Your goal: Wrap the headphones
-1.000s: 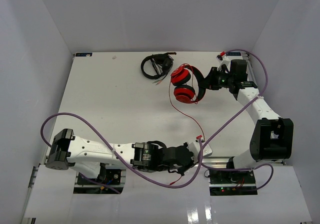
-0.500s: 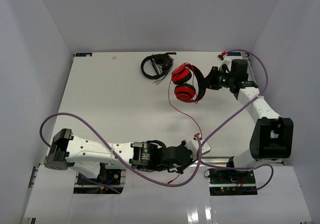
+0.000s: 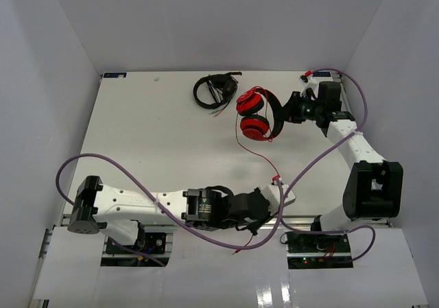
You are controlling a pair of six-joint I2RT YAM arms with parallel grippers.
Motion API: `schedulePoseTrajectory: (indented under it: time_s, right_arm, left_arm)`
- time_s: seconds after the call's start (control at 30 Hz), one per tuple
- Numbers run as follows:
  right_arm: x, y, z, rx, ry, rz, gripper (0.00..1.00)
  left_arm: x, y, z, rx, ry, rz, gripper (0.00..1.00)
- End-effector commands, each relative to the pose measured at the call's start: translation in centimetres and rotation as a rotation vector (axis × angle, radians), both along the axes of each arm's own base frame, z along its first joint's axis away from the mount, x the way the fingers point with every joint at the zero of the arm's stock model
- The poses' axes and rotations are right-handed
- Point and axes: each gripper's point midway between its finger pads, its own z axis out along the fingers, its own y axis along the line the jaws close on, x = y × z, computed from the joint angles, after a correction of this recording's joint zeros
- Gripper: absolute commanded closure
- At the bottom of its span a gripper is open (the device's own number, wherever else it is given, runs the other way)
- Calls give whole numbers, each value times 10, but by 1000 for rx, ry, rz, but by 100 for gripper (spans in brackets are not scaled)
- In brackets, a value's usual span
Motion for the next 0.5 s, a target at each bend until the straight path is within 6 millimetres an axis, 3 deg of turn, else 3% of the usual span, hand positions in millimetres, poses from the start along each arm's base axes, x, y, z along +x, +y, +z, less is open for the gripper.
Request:
schedulePoseTrajectory:
  time_s: [0.0,0.3,0.47]
  right_arm:
    - [-1,9,32,35,-102,45,92]
    - [-5,12,31,34,-104,57,92]
    - [-3,12,32,49,-94,53,92]
  left_arm:
    - [9,-12,27,-80,52,12,100]
    - [23,-21,21,-73,77,15,100]
    - [18,-9,38,-161,122,11,100]
